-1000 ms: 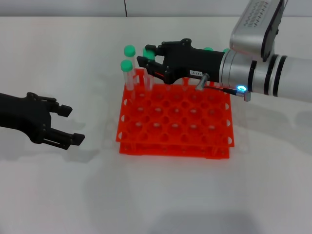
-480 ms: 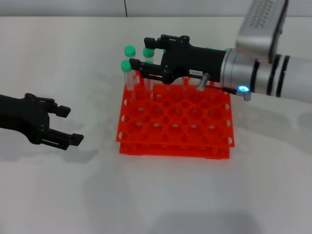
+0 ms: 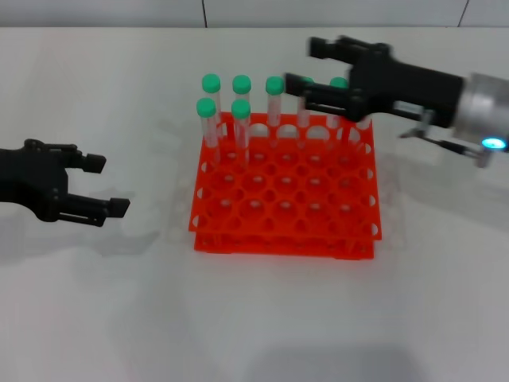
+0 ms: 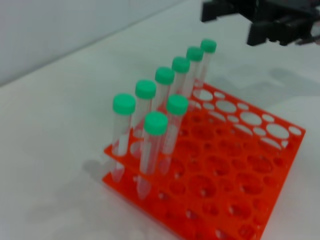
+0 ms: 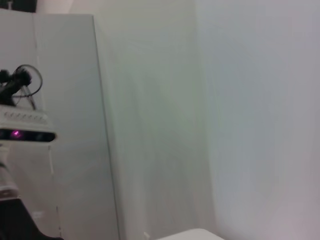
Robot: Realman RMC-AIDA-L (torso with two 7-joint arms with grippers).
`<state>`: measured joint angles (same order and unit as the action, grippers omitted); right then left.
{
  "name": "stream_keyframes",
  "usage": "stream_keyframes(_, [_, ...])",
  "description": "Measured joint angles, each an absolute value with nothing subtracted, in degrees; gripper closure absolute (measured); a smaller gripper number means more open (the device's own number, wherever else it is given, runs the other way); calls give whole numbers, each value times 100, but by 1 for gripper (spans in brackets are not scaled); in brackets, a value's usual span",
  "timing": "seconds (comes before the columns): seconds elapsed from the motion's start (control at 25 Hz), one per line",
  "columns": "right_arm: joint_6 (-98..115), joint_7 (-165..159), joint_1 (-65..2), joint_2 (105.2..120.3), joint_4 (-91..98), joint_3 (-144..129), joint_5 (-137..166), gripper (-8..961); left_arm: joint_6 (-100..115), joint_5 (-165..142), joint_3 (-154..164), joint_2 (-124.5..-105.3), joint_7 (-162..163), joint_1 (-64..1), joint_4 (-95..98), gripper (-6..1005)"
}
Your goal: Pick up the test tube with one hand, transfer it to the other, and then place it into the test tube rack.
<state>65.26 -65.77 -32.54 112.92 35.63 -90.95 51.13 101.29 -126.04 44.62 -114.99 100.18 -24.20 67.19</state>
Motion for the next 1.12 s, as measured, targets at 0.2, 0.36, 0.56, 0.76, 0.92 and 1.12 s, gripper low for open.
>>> stream_keyframes(0.2, [7018, -7057, -2874, 11191, 3830, -8148, 6132, 203, 10106, -12280, 4376, -11531, 9958, -2296, 6704, 116])
stream_keyframes(0.36, [7240, -7392, -2649, 11120, 4078, -7689, 6793, 201, 10101, -12012, 4374, -11593, 9958, -2192, 6698, 116])
stream_keyframes(0.56, [7464, -7864, -2496, 11052, 4299, -7171, 7596, 199, 10107, -11859, 4370, -11672, 9949, -2093, 6696, 116])
stream_keyframes(0.76, [7629, -8278, -2479, 10992, 4545, -7029, 8432, 197, 10246, -11856, 4367, -11726, 9963, -2073, 6698, 116])
stream_keyframes(0.92, [7821, -8334, -2478, 10987, 4649, -6936, 8651, 196, 10297, -11856, 4368, -11699, 9963, -2062, 6702, 116])
stream_keyframes(1.12, [7981, -8337, -2475, 10987, 4807, -6921, 8682, 202, 10340, -11814, 4368, -11640, 9897, -2056, 6700, 116])
